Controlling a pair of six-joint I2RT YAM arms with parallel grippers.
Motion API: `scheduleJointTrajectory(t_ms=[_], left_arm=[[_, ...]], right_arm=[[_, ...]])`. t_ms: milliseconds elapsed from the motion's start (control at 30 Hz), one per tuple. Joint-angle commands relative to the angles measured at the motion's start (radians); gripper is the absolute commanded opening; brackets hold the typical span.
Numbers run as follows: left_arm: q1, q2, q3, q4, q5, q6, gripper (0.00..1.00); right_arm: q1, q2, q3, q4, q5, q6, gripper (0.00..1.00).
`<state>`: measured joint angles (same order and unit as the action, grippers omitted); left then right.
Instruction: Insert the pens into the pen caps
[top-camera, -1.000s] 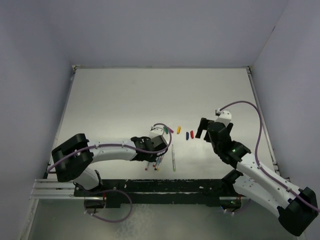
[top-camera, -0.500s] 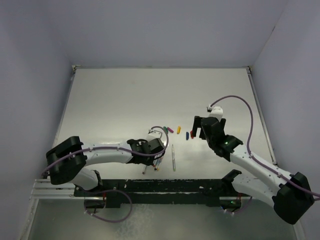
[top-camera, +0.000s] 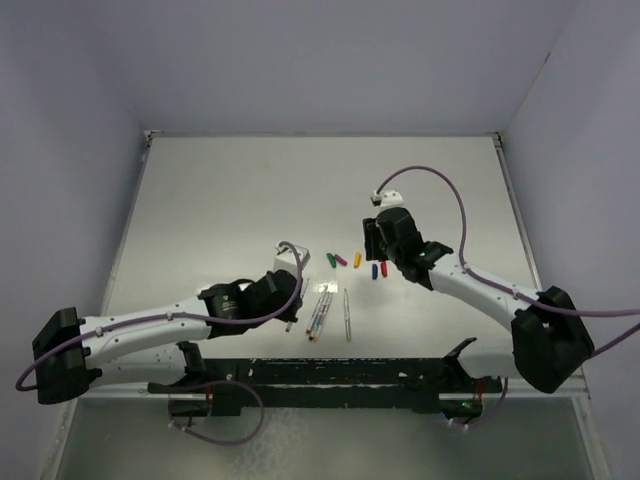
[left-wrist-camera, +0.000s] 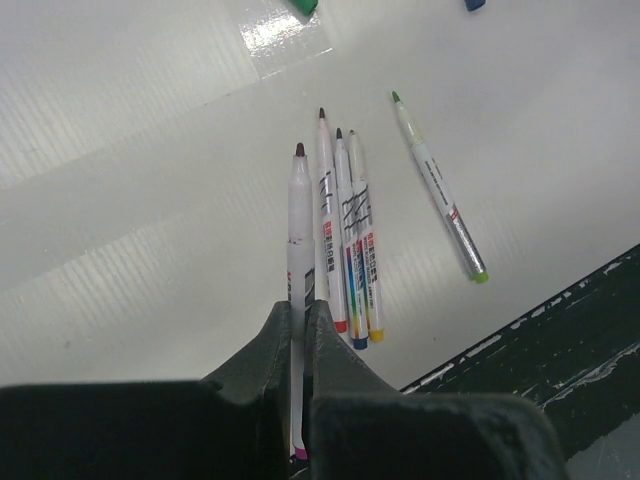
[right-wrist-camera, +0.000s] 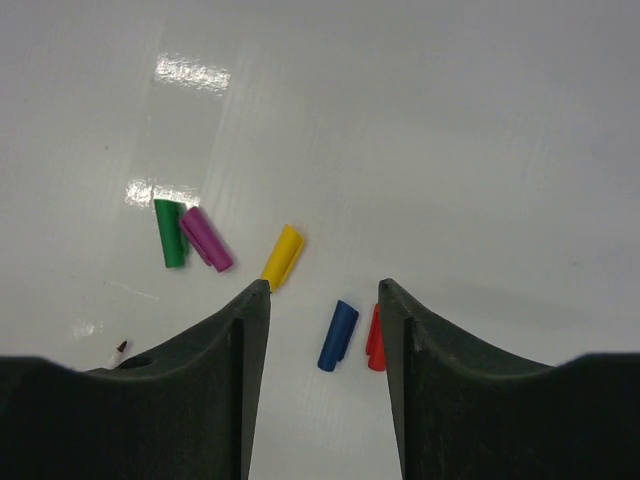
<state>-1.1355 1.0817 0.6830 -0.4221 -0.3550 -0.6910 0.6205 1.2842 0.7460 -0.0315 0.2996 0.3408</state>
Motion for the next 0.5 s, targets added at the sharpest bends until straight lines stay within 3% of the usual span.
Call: scheduleJointTrajectory(t_ms=[0, 467], left_arm=[[-0.004, -0.059, -0.048, 0.125, -0.027, 0.031, 0.0], [-0.003, -0.319, -0.202, 0.189, -0.09, -0.003, 0.0]], right_arm=[[-0.004, 0.094, 0.103, 0.066, -0.15, -0.089, 0.51], [0.036, 0.345, 0.252, 0.016, -0.29, -0.162, 0.41]])
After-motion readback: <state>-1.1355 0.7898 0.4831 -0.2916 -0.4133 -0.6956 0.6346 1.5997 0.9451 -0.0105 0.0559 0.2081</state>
